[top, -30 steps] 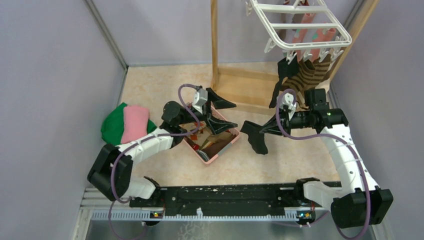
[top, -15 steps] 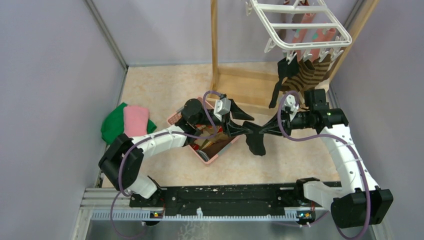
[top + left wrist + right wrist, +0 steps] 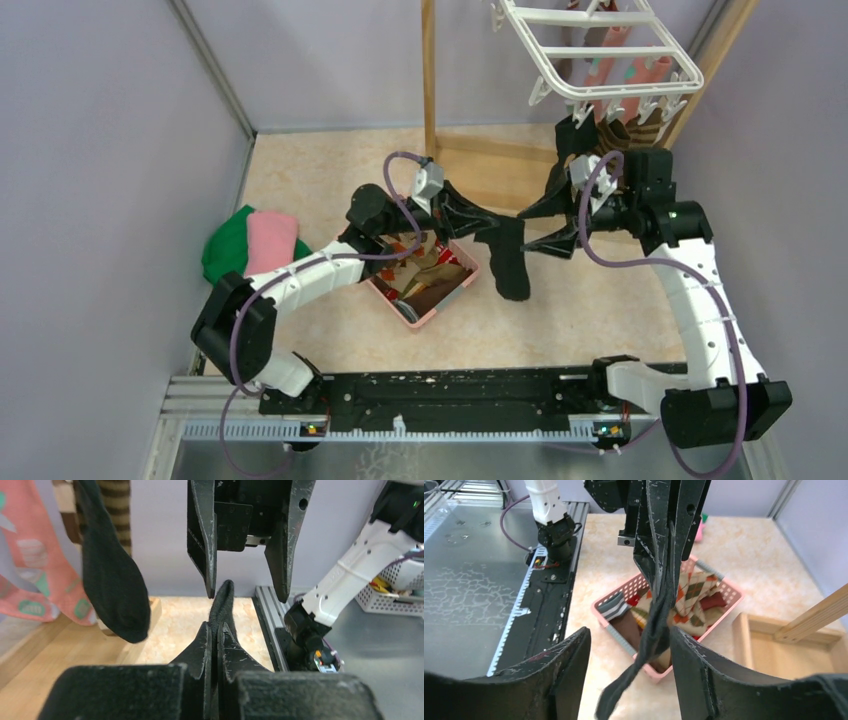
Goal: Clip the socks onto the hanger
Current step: Pick up the sock from the bin.
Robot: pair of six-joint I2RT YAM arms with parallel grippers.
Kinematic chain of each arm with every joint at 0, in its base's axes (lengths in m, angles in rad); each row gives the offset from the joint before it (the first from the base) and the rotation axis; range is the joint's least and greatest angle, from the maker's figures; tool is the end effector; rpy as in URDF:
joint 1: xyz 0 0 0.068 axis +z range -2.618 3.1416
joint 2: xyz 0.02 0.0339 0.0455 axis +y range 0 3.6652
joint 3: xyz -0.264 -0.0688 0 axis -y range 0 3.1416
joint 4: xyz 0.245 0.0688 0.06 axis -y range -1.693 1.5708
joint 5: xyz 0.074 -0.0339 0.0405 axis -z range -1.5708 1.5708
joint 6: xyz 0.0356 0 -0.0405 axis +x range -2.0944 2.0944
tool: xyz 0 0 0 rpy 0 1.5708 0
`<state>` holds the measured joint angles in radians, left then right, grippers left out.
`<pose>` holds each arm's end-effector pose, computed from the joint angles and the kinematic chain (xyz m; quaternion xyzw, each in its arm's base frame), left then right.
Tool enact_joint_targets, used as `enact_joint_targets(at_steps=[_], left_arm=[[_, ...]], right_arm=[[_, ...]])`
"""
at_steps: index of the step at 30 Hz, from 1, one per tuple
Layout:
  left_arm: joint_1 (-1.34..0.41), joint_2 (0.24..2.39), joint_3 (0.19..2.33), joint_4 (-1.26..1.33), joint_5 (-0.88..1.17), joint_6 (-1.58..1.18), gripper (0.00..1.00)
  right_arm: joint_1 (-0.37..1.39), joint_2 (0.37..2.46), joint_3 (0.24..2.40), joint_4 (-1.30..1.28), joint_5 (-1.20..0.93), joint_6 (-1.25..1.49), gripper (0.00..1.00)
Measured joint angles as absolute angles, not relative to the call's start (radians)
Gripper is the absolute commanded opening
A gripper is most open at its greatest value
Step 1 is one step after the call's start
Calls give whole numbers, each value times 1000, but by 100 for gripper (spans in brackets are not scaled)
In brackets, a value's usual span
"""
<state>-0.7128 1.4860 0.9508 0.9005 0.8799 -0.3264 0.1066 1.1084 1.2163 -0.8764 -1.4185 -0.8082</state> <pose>0.2312 -0.2361 0.3377 0.4428 0.4360 -0.5797 0.5271 0.1916 0.0559 0.3806 -0.5367 0.5145 0.4612 0.4843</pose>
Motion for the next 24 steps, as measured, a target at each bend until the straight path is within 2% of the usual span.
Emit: enact_joint_targets(at_steps=[6,13,21,24], left_arm=[[-683,1444,1016,973,846,-451,0],[-684,1429,1106,1037,809,-561,0],[-683,1430,1226,916,741,-579,0],[-683,1432,1250,865,718,-583,0]], right_arm=[[106,1121,1339,-714,-1438,-632,64],[109,1133,1357,-387,-1393,-308,64],[157,1155,1380,-107,-1347,19,64],[166,1152,1351,91,-1343,205,64]])
